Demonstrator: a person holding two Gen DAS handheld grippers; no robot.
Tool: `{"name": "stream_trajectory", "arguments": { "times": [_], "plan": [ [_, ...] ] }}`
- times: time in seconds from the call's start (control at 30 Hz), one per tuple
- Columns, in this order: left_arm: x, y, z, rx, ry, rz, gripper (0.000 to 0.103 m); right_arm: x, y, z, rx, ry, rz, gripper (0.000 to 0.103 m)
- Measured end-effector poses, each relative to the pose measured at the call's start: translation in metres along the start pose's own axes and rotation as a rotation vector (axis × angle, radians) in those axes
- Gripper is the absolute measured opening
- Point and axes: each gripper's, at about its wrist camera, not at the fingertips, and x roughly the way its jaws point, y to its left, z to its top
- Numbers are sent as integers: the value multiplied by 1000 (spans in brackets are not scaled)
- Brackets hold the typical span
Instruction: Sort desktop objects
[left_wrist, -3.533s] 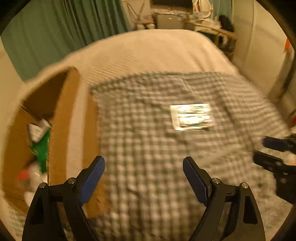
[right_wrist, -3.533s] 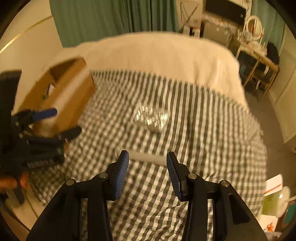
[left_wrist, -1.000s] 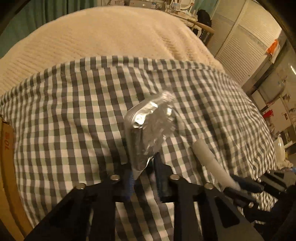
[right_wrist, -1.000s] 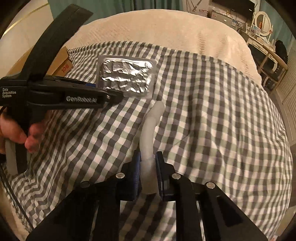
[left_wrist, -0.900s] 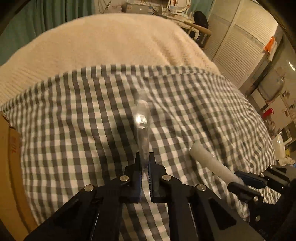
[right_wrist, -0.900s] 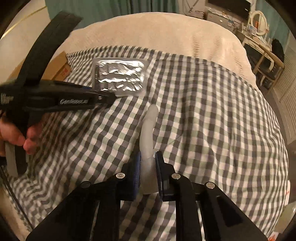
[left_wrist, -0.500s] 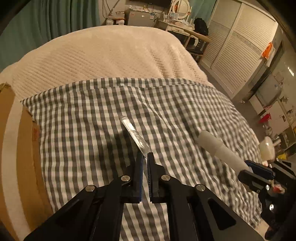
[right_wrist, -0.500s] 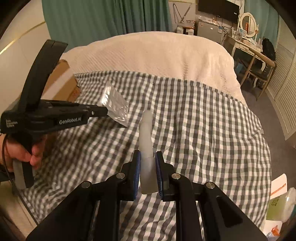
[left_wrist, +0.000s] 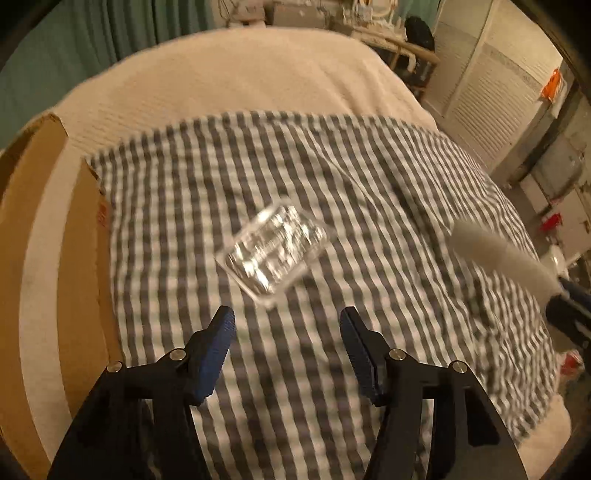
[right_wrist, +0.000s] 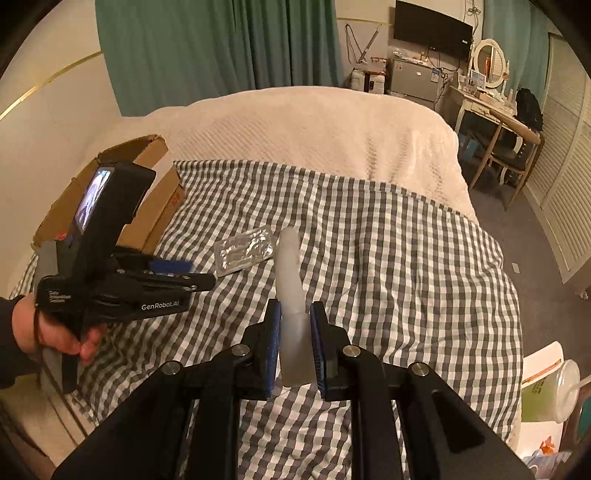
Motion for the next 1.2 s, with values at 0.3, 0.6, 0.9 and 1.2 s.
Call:
{"name": "stream_trajectory", "arguments": {
  "times": [0.3,0.6,0.9,1.2],
  "plan": [
    [57,-2,15,92,6,49,63,47,-34,-6,93,34,40,15],
    [93,1,29,131,-21,55,93,100,-66,-5,176,77,70,16],
    [88,8,24,81,-14,-4,71,119,-67,-2,181,101,71,16],
    [53,0,-1,-12,62,-94,69,89,-47,11,144,68,64,16]
  ]
}}
